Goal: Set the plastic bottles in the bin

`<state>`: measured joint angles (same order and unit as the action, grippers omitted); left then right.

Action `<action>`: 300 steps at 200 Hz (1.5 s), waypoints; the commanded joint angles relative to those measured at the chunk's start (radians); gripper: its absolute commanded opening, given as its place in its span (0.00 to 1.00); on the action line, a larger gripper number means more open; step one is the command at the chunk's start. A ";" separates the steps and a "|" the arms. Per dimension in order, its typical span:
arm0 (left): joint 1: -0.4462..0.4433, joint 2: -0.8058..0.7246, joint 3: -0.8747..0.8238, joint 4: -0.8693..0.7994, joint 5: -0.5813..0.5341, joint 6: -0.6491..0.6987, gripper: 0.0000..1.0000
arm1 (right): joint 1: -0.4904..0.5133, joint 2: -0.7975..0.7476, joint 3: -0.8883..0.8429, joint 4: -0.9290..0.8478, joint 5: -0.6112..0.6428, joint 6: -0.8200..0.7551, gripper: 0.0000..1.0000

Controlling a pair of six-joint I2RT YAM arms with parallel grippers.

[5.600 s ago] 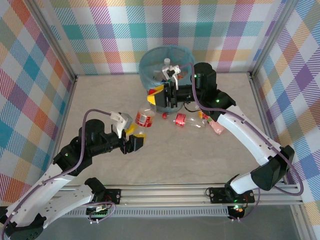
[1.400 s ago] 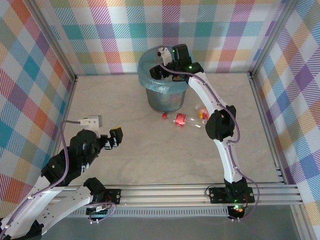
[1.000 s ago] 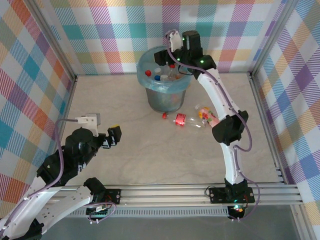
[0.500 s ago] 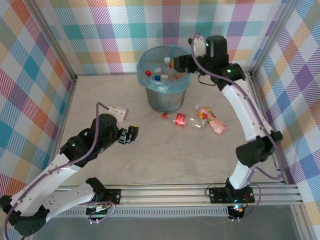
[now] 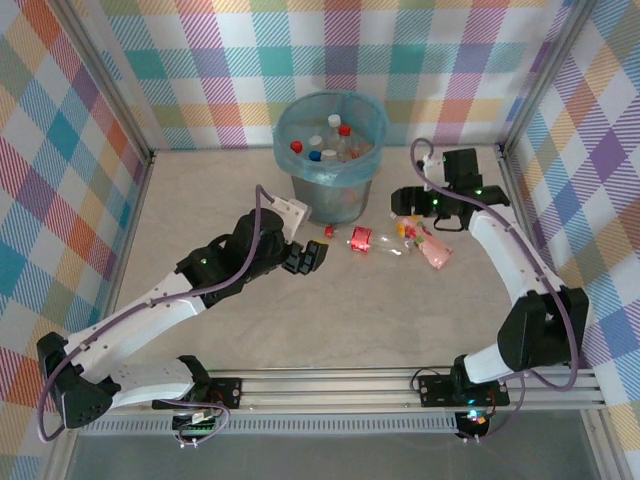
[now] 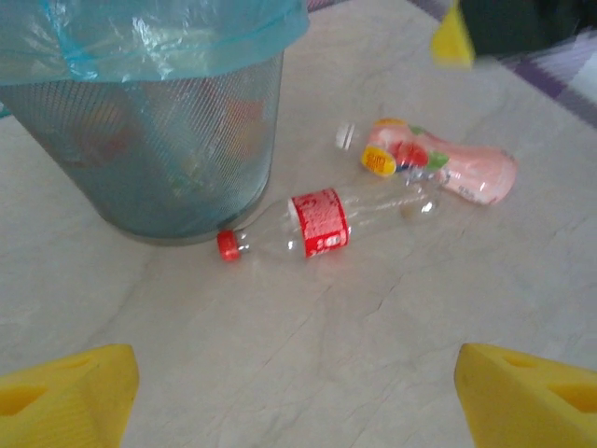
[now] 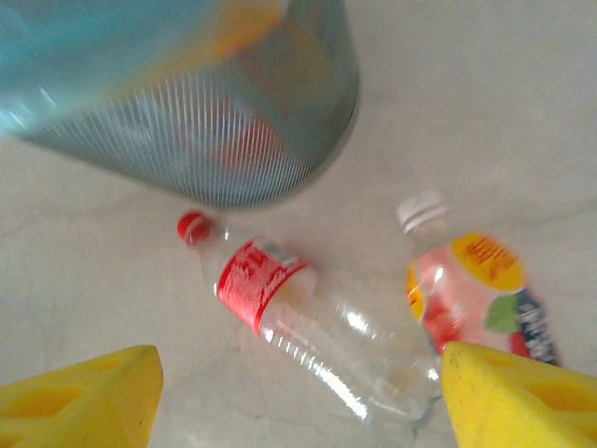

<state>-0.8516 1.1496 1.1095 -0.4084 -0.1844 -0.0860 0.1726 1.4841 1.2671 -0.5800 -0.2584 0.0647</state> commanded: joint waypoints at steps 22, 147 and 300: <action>-0.012 0.005 -0.004 0.044 -0.087 -0.158 0.90 | 0.031 0.120 -0.089 0.151 -0.171 -0.043 0.77; 0.001 0.072 -0.002 -0.071 -0.164 -0.304 0.95 | 0.194 0.322 -0.071 0.134 0.023 -0.223 0.83; 0.059 -0.023 -0.066 -0.118 -0.176 -0.349 0.96 | 0.280 0.388 -0.039 0.064 0.075 -0.256 0.77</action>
<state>-0.8089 1.1641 1.0569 -0.5030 -0.3397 -0.4145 0.4431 1.8477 1.1885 -0.4835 -0.1898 -0.1673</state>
